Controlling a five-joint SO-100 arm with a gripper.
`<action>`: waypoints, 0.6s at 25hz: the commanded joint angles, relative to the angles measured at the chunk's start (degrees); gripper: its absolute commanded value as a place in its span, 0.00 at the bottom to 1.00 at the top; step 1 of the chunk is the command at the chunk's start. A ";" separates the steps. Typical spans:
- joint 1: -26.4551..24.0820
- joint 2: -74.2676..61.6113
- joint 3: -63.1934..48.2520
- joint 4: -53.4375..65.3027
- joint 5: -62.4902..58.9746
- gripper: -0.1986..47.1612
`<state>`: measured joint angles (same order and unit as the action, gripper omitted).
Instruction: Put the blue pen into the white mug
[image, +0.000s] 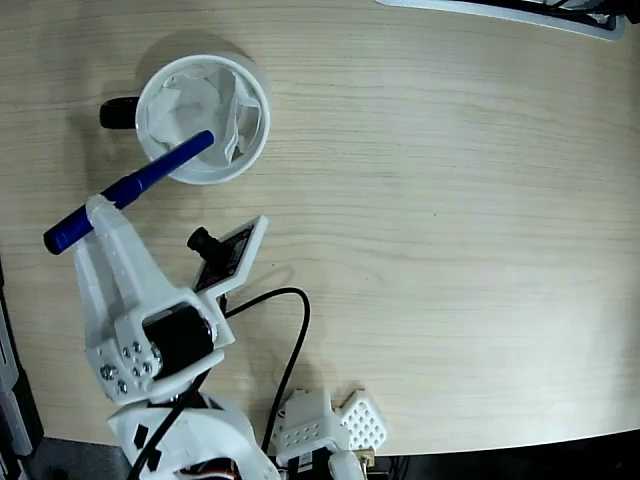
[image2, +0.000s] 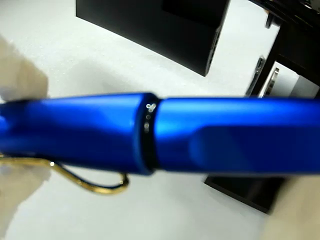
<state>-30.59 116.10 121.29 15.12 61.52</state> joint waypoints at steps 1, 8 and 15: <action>-0.26 2.46 0.70 -0.88 0.09 0.35; 3.16 2.20 3.16 -2.64 -0.18 0.36; 2.02 9.14 5.98 -2.64 -9.58 0.00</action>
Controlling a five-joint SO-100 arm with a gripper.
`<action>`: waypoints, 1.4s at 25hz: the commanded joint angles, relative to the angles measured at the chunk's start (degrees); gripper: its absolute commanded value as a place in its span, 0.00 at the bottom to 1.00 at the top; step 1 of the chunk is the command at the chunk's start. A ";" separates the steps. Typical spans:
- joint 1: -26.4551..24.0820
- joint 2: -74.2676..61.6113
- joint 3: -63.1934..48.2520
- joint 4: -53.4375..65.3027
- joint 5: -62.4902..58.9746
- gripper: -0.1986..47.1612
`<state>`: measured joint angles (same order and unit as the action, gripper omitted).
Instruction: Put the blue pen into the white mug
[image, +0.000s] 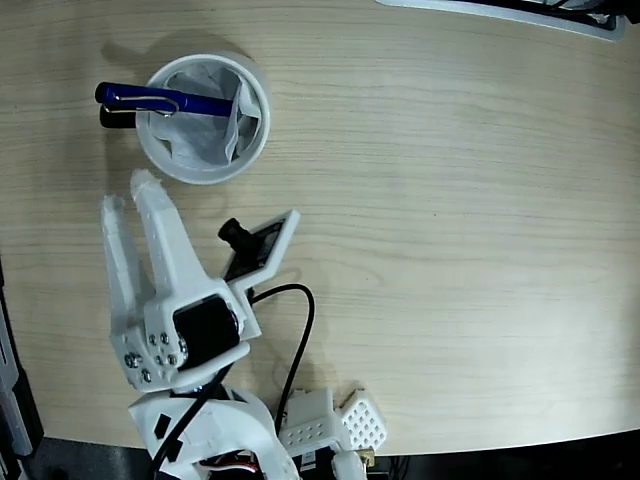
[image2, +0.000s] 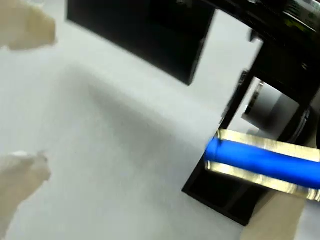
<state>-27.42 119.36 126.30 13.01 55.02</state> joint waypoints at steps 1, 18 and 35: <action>-1.05 8.53 2.55 -0.53 -5.63 0.00; 19.51 46.93 36.04 4.13 -76.90 0.00; 28.48 68.03 43.24 57.22 -76.29 0.00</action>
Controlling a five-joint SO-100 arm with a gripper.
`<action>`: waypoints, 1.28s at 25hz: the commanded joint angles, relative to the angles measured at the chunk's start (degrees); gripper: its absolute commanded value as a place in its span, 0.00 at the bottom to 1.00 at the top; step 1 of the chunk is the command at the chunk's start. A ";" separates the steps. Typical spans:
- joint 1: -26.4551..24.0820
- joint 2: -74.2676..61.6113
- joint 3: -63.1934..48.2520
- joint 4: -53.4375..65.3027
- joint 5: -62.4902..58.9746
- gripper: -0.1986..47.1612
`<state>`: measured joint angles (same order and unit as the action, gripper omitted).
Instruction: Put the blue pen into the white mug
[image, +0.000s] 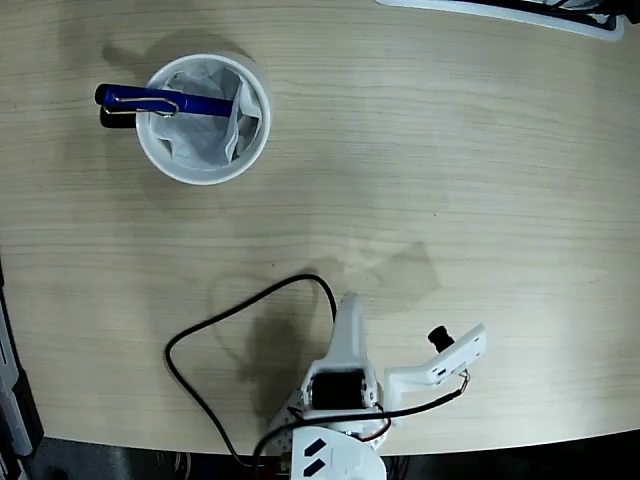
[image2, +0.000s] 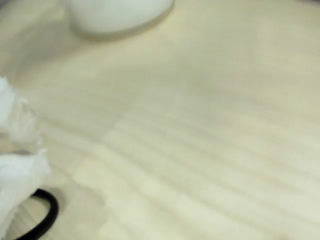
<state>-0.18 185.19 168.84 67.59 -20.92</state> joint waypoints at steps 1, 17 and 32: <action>1.93 3.08 1.05 2.64 0.79 0.00; 2.81 7.82 1.93 3.87 18.90 0.00; 2.37 7.91 1.93 3.87 18.81 0.00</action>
